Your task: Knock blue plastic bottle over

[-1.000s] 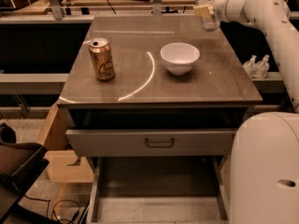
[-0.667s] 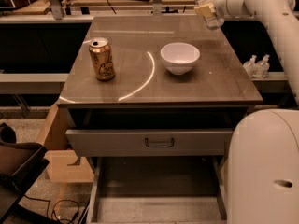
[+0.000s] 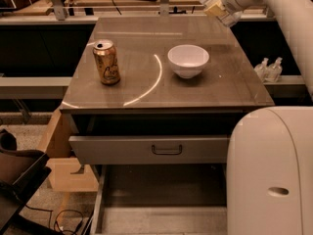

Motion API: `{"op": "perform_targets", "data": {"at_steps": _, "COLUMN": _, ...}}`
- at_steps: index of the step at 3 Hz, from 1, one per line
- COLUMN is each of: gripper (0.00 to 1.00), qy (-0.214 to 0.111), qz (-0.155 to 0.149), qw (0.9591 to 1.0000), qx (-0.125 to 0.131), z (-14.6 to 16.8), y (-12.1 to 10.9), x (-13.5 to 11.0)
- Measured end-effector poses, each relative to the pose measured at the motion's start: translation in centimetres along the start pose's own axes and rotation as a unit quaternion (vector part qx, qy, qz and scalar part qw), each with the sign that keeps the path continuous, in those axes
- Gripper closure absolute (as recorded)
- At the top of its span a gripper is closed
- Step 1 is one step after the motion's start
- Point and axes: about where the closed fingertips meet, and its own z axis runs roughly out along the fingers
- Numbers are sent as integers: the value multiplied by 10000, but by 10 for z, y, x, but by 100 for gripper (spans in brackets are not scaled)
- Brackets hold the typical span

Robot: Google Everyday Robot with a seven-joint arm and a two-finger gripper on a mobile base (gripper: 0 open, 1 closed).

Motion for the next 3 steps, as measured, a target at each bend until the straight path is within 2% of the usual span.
{"op": "perform_targets", "data": {"at_steps": 1, "gripper": 100, "qy": 384, "qz": -504, "qw": 9976, "qx": -279, "z": -6, "y": 9, "x": -4}}
{"op": "perform_targets", "data": {"at_steps": 2, "gripper": 100, "qy": 814, "qz": -879, "qw": 9890, "qx": -863, "z": -7, "y": 34, "x": -4}}
{"op": "perform_targets", "data": {"at_steps": 3, "gripper": 100, "qy": 1076, "qz": -1020, "qw": 9796, "qx": -1356, "z": -6, "y": 57, "x": 1}}
